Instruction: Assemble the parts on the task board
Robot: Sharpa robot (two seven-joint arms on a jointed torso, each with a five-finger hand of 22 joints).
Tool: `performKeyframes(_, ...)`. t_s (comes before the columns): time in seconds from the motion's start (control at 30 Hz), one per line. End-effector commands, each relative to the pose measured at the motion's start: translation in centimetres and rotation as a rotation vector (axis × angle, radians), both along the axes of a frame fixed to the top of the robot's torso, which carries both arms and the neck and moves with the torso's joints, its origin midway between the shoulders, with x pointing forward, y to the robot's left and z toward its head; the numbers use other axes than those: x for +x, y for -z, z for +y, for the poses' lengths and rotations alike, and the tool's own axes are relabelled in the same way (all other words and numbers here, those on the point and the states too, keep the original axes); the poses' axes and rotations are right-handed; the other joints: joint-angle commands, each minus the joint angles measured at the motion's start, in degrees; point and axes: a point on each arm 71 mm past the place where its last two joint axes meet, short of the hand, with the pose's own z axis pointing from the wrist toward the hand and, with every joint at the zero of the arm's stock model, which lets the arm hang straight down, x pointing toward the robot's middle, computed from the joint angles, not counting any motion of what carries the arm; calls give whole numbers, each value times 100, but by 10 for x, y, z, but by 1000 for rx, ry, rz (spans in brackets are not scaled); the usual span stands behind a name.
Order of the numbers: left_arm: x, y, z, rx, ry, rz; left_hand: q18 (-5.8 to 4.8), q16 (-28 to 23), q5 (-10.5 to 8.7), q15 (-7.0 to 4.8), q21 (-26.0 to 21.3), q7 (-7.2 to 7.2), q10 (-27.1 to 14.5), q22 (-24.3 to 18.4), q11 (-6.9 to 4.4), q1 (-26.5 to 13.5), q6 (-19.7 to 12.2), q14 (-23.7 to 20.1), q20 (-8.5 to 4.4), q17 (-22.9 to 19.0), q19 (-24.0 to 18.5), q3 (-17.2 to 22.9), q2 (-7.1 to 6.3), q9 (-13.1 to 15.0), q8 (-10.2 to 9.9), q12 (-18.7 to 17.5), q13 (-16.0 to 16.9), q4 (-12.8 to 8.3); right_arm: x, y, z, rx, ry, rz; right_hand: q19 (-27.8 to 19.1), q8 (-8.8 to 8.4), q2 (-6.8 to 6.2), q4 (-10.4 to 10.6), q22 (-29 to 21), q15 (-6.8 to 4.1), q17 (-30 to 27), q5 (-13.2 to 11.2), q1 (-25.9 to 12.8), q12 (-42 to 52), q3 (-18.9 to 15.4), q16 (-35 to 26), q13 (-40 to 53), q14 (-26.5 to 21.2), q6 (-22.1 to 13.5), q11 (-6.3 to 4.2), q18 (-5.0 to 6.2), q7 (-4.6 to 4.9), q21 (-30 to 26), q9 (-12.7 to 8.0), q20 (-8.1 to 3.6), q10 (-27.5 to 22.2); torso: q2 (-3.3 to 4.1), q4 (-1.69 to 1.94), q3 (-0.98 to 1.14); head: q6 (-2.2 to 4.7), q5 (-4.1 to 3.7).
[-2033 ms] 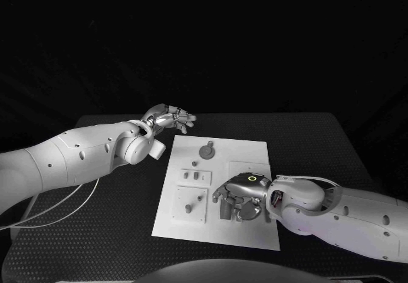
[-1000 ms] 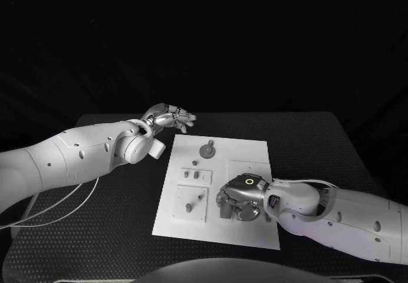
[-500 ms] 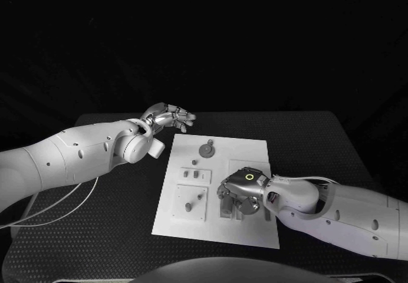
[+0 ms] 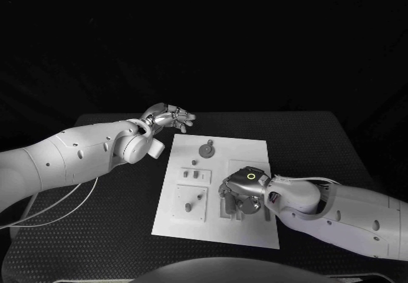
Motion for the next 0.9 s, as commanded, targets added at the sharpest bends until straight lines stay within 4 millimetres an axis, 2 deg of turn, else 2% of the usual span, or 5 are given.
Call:
performKeyframes(0.03, 0, -1, -2, -11, 14, 1, -55, -23, -9, 45, -25, -3, -53, 57, 6, -56, -40, 8, -25, 7, 25, 3, -9, -9, 28, -4, 9, 25, -7, 6, 0, 6, -30, 47, 29, 121, 97, -1, 103, -10, -12, -14, -3, 49, 25, 42, -42, 16, 211, -24, -48, 29, 33, 77, -34, 41, 1, 1, 3, -8, 4)
performKeyframes(0.27, 0, -1, -2, -10, 14, 2, -55, -24, -9, 45, -26, -2, -54, 58, 7, -56, -42, 9, -25, 9, 25, 3, -7, -9, 28, -5, 9, 25, -8, 3, 0, 51, -30, 53, 91, 246, 186, -8, 97, -35, -41, -18, -79, 94, -20, 85, -101, 69, 517, -61, -48, -43, 82, 146, -66, 130, 1, -1, 1, -10, 7)
performKeyframes(0.47, 0, 0, -2, -10, 16, 7, -55, -26, -9, 45, -28, -2, -56, 60, 7, -57, -44, 9, -25, 11, 25, 2, -7, -10, 27, -5, 9, 25, -7, 2, -1, 66, -22, 51, 200, 385, 327, 60, 75, -84, -87, -28, -283, 112, -85, 111, -173, 179, 803, -124, -48, -149, 120, 276, -115, 283, 1, -4, 2, -9, 9)
performKeyframes(0.6, 0, 0, -2, -9, 15, 7, -55, -27, -10, 45, -29, -1, -58, 61, 8, -61, -47, 8, -25, 12, 25, 1, -8, -11, 26, -6, 8, 27, -7, 1, 0, 82, -23, 43, 252, 409, 398, 51, 63, -118, -110, -29, -349, 112, -85, 122, -204, 240, 862, -161, -48, -170, 129, 326, -152, 355, 1, -4, 6, -7, 9)
performKeyframes(0.9, 0, 0, -2, -8, 15, 10, -55, -30, -11, 46, -33, 5, -64, 64, 10, -66, -58, 7, -24, 17, 26, -4, -14, -14, 21, -8, 7, 27, -7, 0, 2, 98, -35, 46, 280, 422, 421, 15, 54, -145, -126, -34, -343, 107, -61, 122, -225, 271, 897, -189, -48, -191, 131, 358, -182, 396, 3, -1, 5, -7, 13)
